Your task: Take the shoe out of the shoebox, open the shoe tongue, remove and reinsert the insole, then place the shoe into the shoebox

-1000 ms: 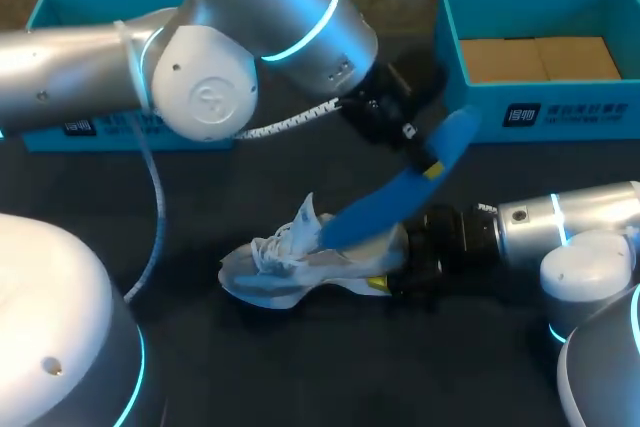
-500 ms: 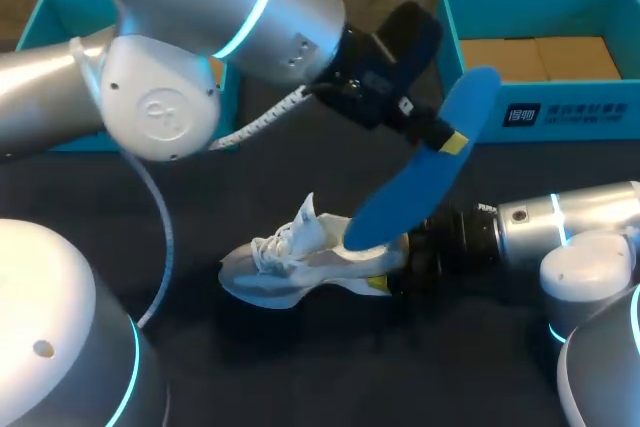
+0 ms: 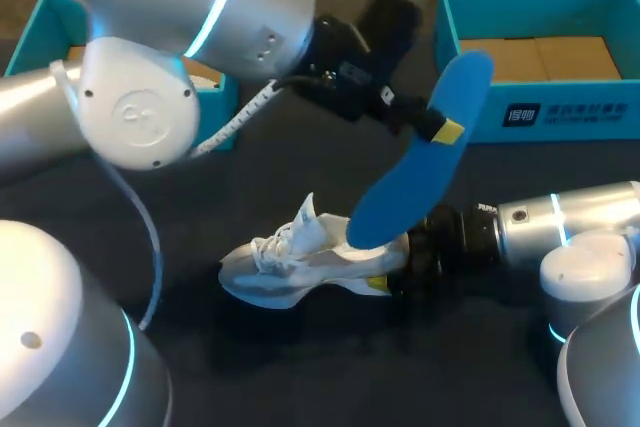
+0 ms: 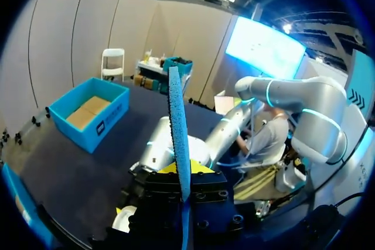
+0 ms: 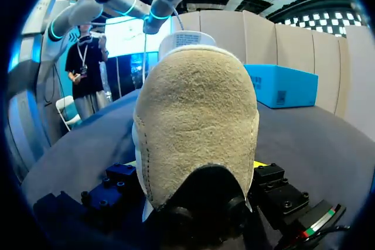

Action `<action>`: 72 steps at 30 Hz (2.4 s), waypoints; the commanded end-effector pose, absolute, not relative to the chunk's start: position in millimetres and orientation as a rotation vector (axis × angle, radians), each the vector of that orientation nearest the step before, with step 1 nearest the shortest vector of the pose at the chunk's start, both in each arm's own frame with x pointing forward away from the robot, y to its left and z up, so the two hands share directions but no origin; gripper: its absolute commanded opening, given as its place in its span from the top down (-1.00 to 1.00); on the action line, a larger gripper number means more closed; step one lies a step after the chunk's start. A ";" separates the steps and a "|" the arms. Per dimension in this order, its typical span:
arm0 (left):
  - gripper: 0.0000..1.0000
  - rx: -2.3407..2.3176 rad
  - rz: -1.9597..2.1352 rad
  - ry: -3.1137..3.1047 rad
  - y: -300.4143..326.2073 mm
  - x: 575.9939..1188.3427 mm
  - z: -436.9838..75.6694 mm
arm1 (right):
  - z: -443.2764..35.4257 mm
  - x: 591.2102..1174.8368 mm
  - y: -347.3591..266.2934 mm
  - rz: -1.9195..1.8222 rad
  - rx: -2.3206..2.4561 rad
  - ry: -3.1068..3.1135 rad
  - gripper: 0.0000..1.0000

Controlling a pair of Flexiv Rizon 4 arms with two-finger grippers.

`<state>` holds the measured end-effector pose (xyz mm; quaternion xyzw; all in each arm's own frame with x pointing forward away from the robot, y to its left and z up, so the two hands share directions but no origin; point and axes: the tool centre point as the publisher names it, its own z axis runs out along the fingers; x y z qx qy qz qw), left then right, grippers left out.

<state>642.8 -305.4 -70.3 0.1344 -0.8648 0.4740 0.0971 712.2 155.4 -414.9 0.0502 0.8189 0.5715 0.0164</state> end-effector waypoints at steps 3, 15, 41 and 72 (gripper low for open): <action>1.00 0.321 1.689 -2.429 -263.1 628.0 -53.3 | -413.5 712.0 156.1 1.772 0.157 2.550 1.00; 1.00 0.285 1.676 -2.418 -261.3 628.1 -53.9 | -413.5 712.0 156.1 1.772 0.157 2.550 1.00; 1.00 -0.049 1.843 -2.243 -223.2 623.9 2.1 | -413.5 712.0 156.1 1.772 0.157 2.550 1.00; 1.00 0.022 1.989 -2.076 -170.8 606.1 25.2 | -413.5 712.0 156.1 1.772 0.157 2.550 1.00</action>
